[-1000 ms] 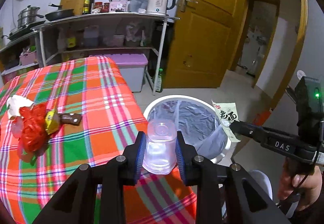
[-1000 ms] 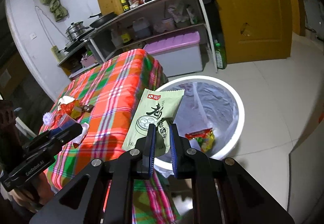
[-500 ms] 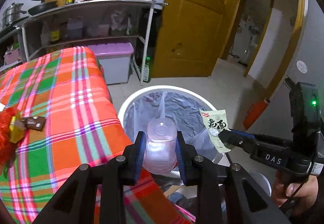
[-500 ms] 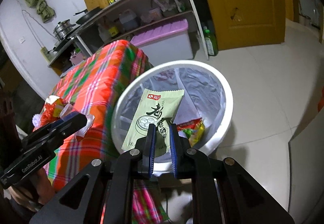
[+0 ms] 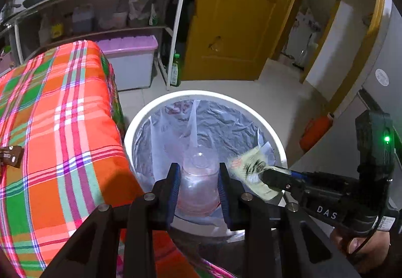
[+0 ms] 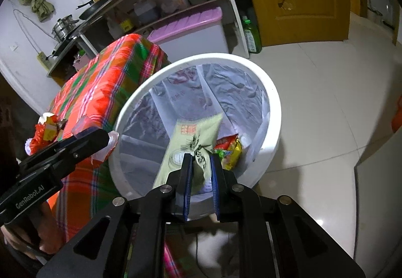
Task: Collect trash
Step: 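Open both grippers to drop the cup and dumpling bag into the bin, then move both grippers back over the table toward the remaining trash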
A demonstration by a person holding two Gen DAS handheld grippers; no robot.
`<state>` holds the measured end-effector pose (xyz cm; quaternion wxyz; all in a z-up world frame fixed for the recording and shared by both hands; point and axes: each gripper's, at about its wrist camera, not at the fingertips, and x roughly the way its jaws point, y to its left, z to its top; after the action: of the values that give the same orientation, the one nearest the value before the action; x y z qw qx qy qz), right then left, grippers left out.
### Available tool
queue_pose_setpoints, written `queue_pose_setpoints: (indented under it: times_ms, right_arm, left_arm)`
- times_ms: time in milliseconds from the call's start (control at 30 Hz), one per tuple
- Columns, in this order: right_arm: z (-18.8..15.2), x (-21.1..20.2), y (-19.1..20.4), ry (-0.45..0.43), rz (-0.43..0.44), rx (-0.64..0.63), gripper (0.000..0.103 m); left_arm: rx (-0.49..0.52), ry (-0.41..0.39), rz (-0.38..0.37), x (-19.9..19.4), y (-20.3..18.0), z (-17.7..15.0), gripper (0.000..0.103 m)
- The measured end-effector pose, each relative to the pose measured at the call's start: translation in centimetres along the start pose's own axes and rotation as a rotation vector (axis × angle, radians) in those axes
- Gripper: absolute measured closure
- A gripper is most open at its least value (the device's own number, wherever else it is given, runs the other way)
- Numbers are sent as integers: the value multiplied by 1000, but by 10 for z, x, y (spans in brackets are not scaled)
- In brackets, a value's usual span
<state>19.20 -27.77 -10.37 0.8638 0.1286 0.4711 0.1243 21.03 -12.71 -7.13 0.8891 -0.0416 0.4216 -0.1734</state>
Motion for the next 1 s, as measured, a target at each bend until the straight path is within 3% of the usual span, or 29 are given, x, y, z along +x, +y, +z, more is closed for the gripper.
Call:
queue_pose_setpoints:
  times_ms: [133, 433, 1000]
  right_arm:
    - [-1, 2, -2, 4, -16, 4, 78]
    - [3, -14, 1, -29, -7, -1, 78]
    - [0, -67, 61, -137, 99, -124, 78]
  left_arm:
    - [-10, 25, 5, 8, 2, 1, 73]
    - [-28, 13, -2, 1, 8, 0, 69]
    - [-42, -130, 45, -83, 22, -19, 69]
